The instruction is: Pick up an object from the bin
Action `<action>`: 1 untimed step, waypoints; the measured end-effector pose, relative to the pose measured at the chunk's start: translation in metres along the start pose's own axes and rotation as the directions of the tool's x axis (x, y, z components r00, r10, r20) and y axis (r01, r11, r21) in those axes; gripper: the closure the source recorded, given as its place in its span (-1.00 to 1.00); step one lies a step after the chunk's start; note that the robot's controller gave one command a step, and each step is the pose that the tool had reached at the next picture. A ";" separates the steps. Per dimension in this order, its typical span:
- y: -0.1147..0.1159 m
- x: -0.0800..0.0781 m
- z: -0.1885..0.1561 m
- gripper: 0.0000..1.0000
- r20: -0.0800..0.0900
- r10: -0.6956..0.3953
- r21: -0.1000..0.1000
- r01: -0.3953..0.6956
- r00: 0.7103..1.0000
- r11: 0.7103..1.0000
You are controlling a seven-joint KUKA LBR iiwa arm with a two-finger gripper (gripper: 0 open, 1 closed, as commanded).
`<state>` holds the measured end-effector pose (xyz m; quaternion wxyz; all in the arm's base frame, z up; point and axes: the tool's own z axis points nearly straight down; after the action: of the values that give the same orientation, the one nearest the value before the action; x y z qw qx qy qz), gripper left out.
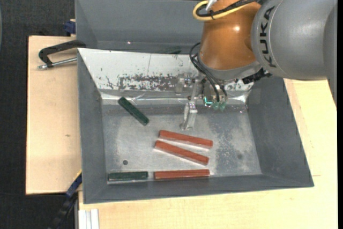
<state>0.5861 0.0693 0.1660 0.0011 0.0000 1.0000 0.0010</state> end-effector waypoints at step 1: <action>-0.006 0.027 0.062 -1.00 0.004 0.045 0.000 -0.045 0.999 0.999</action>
Offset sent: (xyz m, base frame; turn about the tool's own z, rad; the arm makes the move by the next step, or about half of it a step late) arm -0.0434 0.0259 -0.0850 0.1638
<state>0.5597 0.0632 0.1039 0.0031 0.0225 0.9997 0.0012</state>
